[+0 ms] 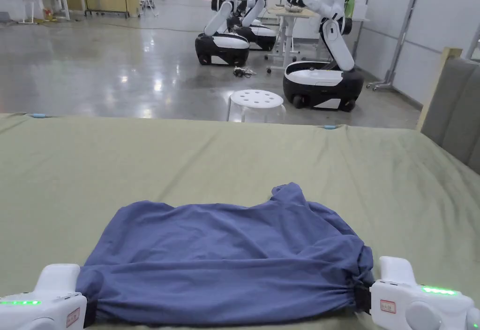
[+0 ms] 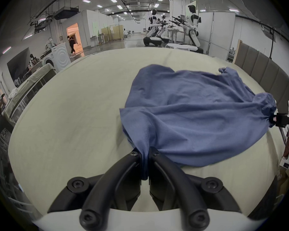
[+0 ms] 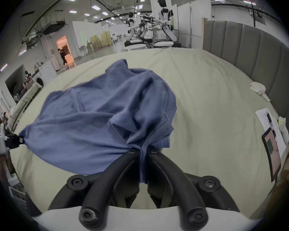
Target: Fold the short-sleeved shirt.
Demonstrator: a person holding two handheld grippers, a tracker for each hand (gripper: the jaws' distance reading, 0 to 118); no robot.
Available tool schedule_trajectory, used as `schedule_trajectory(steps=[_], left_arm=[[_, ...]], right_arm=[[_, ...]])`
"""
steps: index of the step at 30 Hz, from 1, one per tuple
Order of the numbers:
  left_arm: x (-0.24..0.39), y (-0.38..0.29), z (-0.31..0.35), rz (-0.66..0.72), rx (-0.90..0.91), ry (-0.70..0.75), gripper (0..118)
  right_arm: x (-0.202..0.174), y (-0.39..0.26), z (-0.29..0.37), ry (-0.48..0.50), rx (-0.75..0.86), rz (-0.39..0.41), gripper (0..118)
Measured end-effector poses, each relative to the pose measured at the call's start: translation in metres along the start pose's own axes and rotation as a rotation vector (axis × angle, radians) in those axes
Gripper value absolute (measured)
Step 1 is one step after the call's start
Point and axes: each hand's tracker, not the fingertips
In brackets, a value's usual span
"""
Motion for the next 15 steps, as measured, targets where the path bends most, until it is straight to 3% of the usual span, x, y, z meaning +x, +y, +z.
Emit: schedule_trajectory(steps=[9,12,15], left_arm=[[-0.009,0.019,0.108,-0.022,0.171,-0.046,5],[-0.019,-0.001,0.13,-0.019,0.152,-0.066,5],[-0.031,-0.042,0.109,0.024,0.051,-0.073,5]], right_arm=[[-0.006,0.022,0.111,0.044,0.092,0.071,10],[-0.003,0.001,0.137,0.054,0.074,0.076,10],[0.007,-0.039,0.129,0.068,-0.034,0.039,10]])
